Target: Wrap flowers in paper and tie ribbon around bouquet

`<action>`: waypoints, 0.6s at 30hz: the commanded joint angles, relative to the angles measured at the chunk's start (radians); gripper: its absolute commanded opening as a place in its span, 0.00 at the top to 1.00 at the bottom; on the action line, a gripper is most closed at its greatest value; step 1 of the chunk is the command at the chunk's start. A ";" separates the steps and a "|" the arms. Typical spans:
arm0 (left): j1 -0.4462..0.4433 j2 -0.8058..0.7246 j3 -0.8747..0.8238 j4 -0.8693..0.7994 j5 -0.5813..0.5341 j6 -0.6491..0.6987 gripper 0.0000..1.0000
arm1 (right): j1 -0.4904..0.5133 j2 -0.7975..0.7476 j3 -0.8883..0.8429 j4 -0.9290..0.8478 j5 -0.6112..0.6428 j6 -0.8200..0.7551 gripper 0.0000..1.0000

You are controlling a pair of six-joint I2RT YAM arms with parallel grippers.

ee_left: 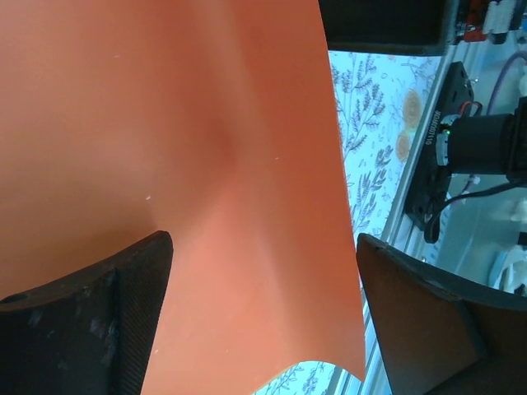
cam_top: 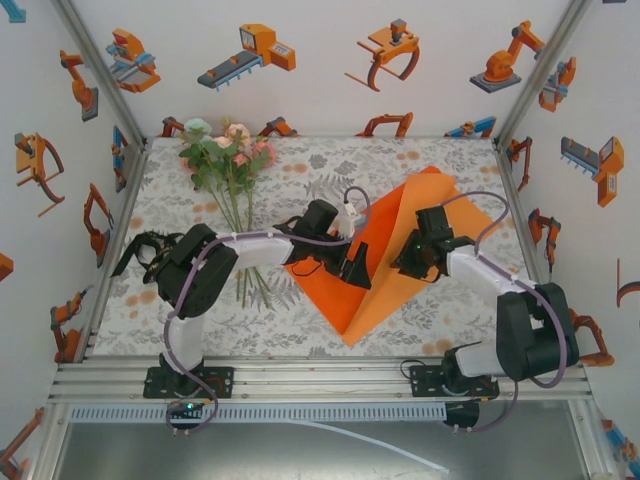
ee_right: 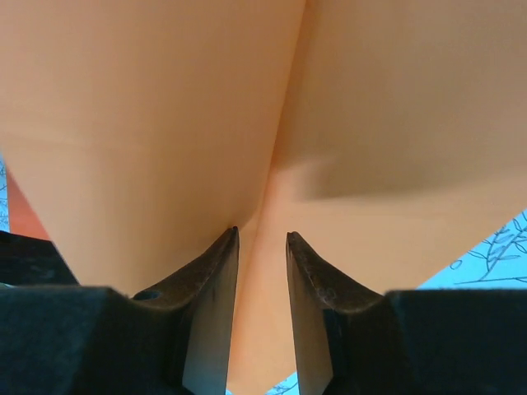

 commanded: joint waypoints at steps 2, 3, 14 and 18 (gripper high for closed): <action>-0.025 0.018 0.022 0.080 0.100 -0.076 0.19 | -0.001 0.013 -0.020 0.069 -0.018 0.035 0.71; -0.025 0.018 0.017 0.104 0.108 -0.094 0.19 | -0.001 0.014 -0.020 0.070 -0.013 0.037 0.73; -0.033 0.039 0.060 -0.001 -0.028 -0.059 0.83 | -0.002 -0.001 -0.016 0.063 -0.002 0.050 0.74; -0.015 -0.037 0.042 0.046 -0.053 -0.125 1.00 | 0.002 -0.039 -0.032 0.043 0.043 0.046 0.61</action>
